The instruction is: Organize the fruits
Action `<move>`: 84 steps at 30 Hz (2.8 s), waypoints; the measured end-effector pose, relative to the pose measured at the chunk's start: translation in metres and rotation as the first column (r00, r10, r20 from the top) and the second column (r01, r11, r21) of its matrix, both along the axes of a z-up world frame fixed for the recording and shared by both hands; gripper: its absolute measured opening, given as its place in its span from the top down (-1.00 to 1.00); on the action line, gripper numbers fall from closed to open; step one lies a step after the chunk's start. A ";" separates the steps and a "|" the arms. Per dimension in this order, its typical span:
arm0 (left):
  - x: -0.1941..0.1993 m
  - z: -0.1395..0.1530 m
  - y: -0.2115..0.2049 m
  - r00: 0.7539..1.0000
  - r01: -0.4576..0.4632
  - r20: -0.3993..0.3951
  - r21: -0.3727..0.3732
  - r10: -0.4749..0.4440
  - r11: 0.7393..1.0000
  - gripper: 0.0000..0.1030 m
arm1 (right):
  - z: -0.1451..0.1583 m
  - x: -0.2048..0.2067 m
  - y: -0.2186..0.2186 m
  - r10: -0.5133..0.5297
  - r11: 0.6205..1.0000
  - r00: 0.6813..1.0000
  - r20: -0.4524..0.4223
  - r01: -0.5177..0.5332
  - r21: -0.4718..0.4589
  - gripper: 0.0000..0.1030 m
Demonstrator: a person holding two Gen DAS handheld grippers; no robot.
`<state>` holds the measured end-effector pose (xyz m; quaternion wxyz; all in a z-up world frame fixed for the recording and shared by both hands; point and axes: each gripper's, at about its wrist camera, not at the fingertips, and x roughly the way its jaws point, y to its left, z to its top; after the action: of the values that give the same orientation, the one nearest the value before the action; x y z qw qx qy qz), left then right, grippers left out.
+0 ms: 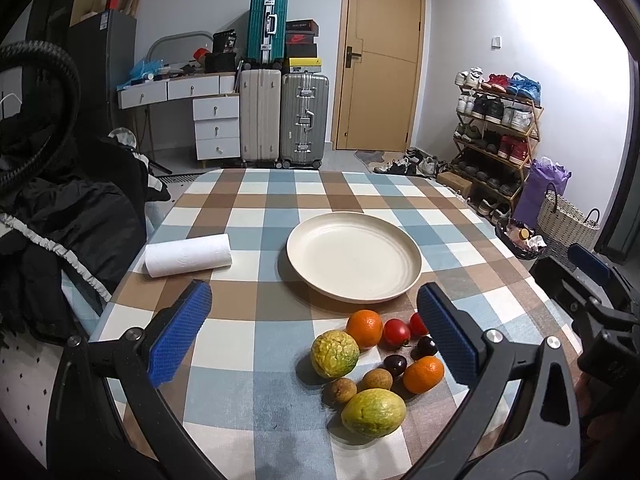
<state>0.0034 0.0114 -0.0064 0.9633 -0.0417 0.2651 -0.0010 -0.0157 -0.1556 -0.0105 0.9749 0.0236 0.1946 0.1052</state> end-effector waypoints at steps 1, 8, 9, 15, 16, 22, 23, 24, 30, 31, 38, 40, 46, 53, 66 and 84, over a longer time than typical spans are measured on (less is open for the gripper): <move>0.000 0.000 -0.001 1.000 -0.001 0.002 0.001 0.001 1.000 -0.99 | 0.000 0.000 0.000 -0.001 1.000 1.000 0.001 0.001 -0.001 -1.00; 0.000 0.000 0.001 1.000 0.005 0.008 0.008 -0.005 1.000 -0.99 | 0.000 0.000 0.001 0.000 1.000 1.000 0.001 0.000 -0.001 -1.00; 0.001 0.000 0.002 1.000 0.006 0.008 0.009 -0.006 1.000 -0.99 | 0.000 0.000 0.001 0.000 1.000 1.000 0.002 0.000 -0.001 -1.00; 0.002 0.000 0.002 1.000 0.007 0.013 0.012 -0.007 1.000 -0.99 | 0.000 0.000 0.001 0.000 1.000 1.000 0.001 0.000 -0.001 -1.00; 0.002 0.000 0.002 1.000 0.007 0.014 0.014 -0.008 1.000 -0.99 | 0.000 0.000 0.001 -0.001 1.000 1.000 0.001 0.001 -0.001 -1.00; 0.002 0.000 0.002 1.000 0.010 0.008 0.003 -0.010 1.000 -0.99 | 0.001 0.001 0.001 -0.003 1.000 1.000 0.001 0.003 0.002 -1.00; 0.002 0.000 0.001 1.000 0.011 0.007 0.002 -0.011 1.000 -0.99 | 0.001 0.001 0.001 -0.003 1.000 1.000 0.000 0.003 0.001 -1.00; 0.001 0.000 0.000 1.000 0.011 0.006 0.001 -0.011 1.000 -0.99 | 0.001 0.001 0.001 -0.005 1.000 1.000 -0.002 0.005 0.001 -1.00; 0.001 -0.004 0.001 1.000 0.014 -0.004 -0.011 -0.014 1.000 -0.99 | 0.002 0.000 0.000 -0.005 1.000 1.000 0.004 0.005 0.002 -1.00; 0.001 -0.005 0.001 1.000 0.015 -0.004 -0.011 -0.015 1.000 -0.99 | 0.002 0.000 0.000 -0.007 1.000 1.000 0.003 0.007 0.001 -1.00; 0.008 -0.018 0.004 0.999 0.041 -0.030 -0.022 -0.042 0.999 -0.99 | -0.004 0.002 -0.002 -0.002 1.000 1.000 -0.015 0.002 0.005 -1.00; 0.011 -0.024 0.006 0.997 0.058 -0.045 -0.037 -0.060 0.998 -0.99 | -0.006 0.003 -0.002 -0.003 1.000 1.000 -0.019 0.003 0.003 -1.00; 0.027 -0.050 0.012 0.984 0.118 -0.122 -0.108 -0.131 0.987 -0.99 | -0.015 0.008 -0.004 -0.007 1.000 0.999 -0.045 0.007 0.012 -1.00; 0.050 -0.081 0.020 0.962 0.156 -0.194 -0.195 -0.194 0.968 -0.99 | -0.030 0.020 -0.004 -0.005 1.000 0.996 -0.084 0.007 0.014 -1.00; 0.083 -0.117 0.028 0.907 0.236 -0.251 -0.362 -0.338 0.902 -0.78 | -0.056 0.041 -0.003 0.010 1.000 0.988 -0.151 -0.006 0.029 -1.00; 0.098 -0.140 0.027 0.849 0.279 -0.279 -0.485 -0.449 0.829 0.18 | -0.066 0.054 0.009 0.059 0.998 0.981 -0.184 -0.054 0.033 -1.00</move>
<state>0.1011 0.0384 -0.1466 0.8411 -0.1982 0.4434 -0.2379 0.0384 -0.1470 -0.0762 0.9488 0.0414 0.2835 0.1329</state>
